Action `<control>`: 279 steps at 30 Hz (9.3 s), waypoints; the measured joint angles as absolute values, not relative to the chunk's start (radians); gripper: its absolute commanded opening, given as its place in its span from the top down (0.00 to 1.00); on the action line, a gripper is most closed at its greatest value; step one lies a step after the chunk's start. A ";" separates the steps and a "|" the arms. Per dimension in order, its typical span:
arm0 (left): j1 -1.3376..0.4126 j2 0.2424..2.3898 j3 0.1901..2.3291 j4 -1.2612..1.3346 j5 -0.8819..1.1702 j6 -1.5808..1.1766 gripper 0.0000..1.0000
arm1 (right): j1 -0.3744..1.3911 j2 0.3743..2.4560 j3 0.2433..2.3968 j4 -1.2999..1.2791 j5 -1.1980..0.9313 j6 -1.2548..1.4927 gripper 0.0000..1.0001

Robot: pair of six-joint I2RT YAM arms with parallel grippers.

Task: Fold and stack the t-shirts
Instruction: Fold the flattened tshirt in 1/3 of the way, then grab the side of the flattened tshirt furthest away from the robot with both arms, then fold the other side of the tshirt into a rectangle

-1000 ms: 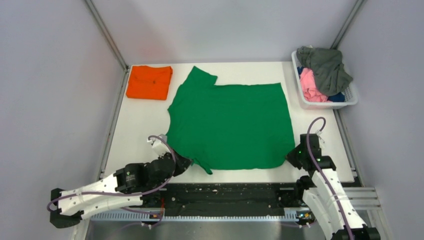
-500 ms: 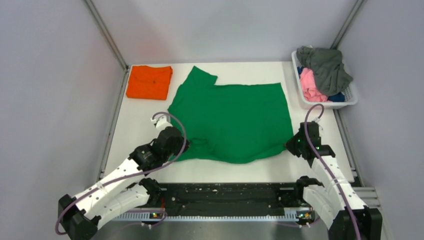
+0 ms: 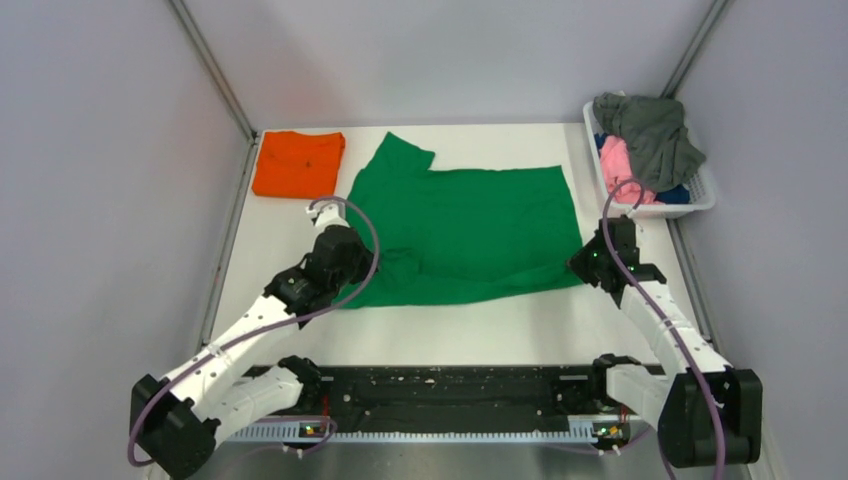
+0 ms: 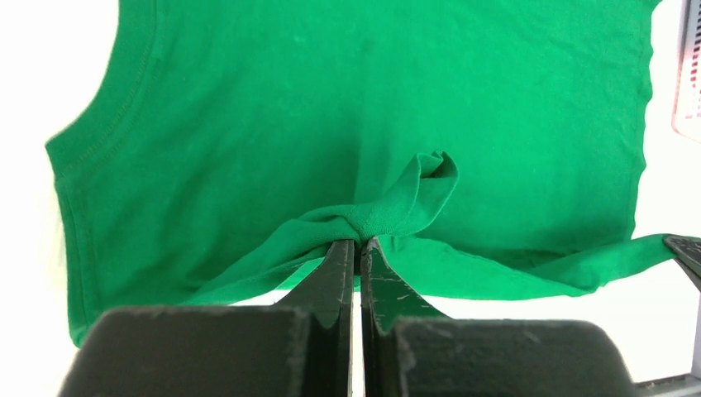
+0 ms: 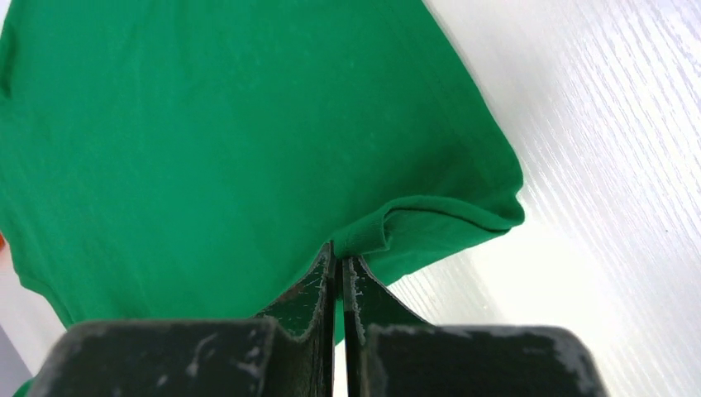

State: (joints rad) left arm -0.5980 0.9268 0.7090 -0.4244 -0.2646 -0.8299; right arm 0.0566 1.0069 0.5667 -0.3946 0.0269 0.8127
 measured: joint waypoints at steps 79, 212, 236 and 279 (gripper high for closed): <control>-0.446 1.040 0.417 -0.245 0.032 -0.894 0.01 | 0.692 0.859 0.346 -0.389 -0.041 0.900 0.01; -0.276 1.673 1.264 -0.354 0.232 -0.381 1.00 | 0.188 1.714 1.051 -0.329 0.463 0.592 1.00; -0.297 0.871 0.836 -0.558 0.112 -0.597 1.00 | 0.251 1.212 0.812 -0.369 0.460 0.542 1.00; -0.297 0.361 0.575 -1.005 0.007 -0.987 0.01 | 0.261 0.770 0.505 -0.569 0.346 0.656 0.01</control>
State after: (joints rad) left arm -0.2974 0.3611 0.5751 -1.0054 0.0067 -0.9874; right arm 0.2607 0.7700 0.5049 -0.5694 0.3458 0.6556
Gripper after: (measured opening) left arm 0.986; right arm 0.984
